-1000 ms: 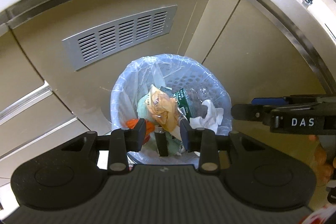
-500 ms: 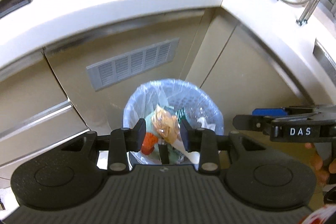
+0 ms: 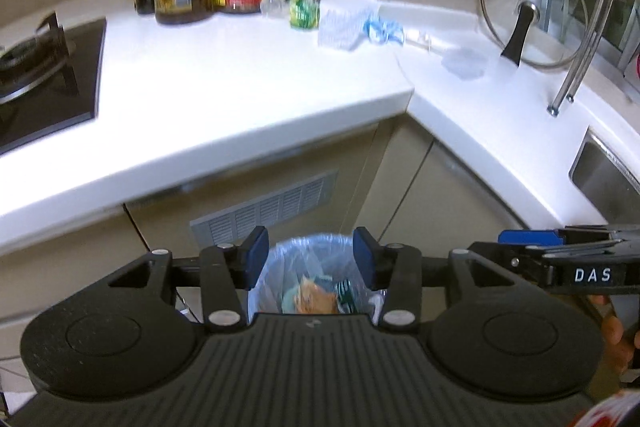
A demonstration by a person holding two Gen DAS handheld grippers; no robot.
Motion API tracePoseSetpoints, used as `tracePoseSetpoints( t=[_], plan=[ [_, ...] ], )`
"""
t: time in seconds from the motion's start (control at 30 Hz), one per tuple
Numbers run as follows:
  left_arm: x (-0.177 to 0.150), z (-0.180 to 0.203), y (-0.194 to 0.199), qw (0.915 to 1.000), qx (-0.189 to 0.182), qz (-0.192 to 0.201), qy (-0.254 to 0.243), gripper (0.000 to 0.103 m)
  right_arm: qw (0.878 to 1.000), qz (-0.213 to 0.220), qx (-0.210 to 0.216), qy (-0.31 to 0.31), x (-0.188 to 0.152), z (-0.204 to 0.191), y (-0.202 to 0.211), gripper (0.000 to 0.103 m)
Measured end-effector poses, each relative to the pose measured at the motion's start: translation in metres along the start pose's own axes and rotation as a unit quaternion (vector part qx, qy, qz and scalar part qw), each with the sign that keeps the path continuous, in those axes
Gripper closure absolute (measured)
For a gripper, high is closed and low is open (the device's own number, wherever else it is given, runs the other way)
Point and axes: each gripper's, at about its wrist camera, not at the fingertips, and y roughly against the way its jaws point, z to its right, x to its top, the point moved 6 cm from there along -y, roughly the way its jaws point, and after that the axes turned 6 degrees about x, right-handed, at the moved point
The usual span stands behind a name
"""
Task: Collect trash
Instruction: 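Move both grippers back up to the counter toward the cup and glove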
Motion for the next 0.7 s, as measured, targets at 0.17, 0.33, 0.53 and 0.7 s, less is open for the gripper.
tracePoseSetpoints(
  t=[0.17,0.33,0.53,0.7],
  plan=[
    [0.022,-0.003,0.004,0.9998,-0.001,0.019,-0.005,0.059,1.000,0.016,-0.002,0.000,0.014,-0.002,0.009,0.041],
    [0.047,-0.009,-0.004,0.9994,-0.005,0.034,-0.012,0.057,0.999,0.029,-0.013,-0.004,0.030,0.002,0.007,0.040],
    [0.084,-0.022,-0.025,0.9984,-0.008,0.051,-0.024,0.057,0.998,0.053,-0.040,-0.022,0.060,0.019,0.003,0.040],
    [0.117,-0.034,-0.051,0.9974,-0.013,0.060,-0.037,0.057,0.993,0.083,-0.073,-0.049,0.088,0.040,-0.001,0.039]
  ],
)
